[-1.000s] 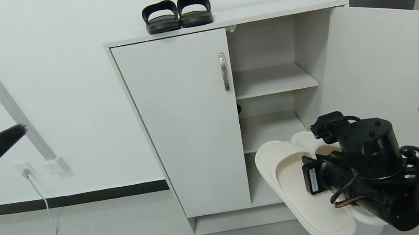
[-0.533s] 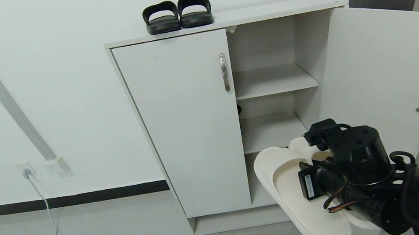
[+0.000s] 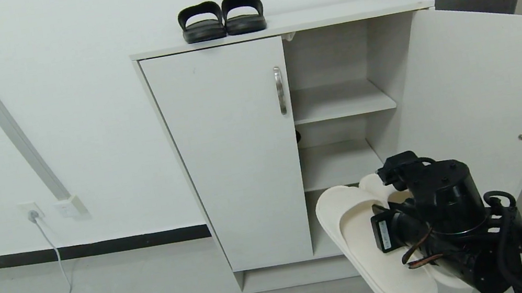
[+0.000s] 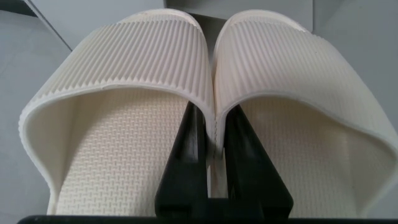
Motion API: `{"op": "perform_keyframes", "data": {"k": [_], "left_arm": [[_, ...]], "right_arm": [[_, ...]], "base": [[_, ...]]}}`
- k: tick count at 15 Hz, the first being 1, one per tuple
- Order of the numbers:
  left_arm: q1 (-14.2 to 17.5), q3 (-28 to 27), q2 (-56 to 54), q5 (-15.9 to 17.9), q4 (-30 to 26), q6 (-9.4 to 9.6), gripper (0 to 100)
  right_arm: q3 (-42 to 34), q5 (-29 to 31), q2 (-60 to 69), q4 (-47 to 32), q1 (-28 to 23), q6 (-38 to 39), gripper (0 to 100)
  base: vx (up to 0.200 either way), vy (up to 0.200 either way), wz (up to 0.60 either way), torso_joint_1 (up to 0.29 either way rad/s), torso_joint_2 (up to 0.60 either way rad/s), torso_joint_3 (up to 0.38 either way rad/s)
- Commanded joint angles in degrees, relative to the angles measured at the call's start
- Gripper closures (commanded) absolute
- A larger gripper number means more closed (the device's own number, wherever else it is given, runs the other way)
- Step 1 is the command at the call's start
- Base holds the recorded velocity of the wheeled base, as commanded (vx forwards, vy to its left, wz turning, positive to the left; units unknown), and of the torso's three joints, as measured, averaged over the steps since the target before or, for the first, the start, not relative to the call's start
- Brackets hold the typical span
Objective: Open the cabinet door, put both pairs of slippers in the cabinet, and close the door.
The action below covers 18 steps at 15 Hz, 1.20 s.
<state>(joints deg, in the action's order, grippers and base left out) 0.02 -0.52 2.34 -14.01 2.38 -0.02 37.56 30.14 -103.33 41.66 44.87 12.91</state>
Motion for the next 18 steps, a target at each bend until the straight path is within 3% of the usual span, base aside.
{"op": "perform_keyframes", "data": {"k": [1,3,4,8,13,15,18], "left_arm": [[-0.02,0.52,-2.34,10.84,-0.44,0.38,100],[-0.02,0.44,-2.25,16.56,-2.64,1.43,100],[-0.02,0.52,-2.25,16.73,-2.55,2.40,100],[-0.02,0.52,-2.25,16.73,-2.64,1.61,100],[-0.02,0.52,-2.25,16.73,-2.64,1.61,100],[-0.02,0.52,-2.25,16.73,-2.64,1.52,100],[-0.02,0.52,-2.25,16.73,-2.64,1.52,100]], "right_arm": [[-0.21,0.01,0.06,0.00,0.57,0.01,100],[-0.47,-0.08,-0.12,0.00,0.92,0.01,100],[-0.38,-0.08,-0.38,0.27,1.01,0.01,100],[2.87,0.10,-5.04,5.19,1.09,-1.84,100],[18.87,11.35,-15.59,6.33,-1.54,-1.31,100],[19.92,13.28,-16.64,6.51,-1.90,-1.22,100],[19.83,13.46,-16.38,6.51,-2.25,-1.13,100]], "base": [[0.000,0.000,0.00,0.000,0.00,0.000],[0.000,0.000,0.00,0.000,0.00,0.000],[0.000,0.000,0.00,0.000,0.00,0.000],[0.000,0.000,0.00,0.000,0.00,0.000],[0.000,0.000,0.00,0.000,0.00,0.000],[0.000,0.000,0.00,0.000,0.00,0.000],[0.000,-0.200,0.00,0.002,0.00,-0.001]]}}
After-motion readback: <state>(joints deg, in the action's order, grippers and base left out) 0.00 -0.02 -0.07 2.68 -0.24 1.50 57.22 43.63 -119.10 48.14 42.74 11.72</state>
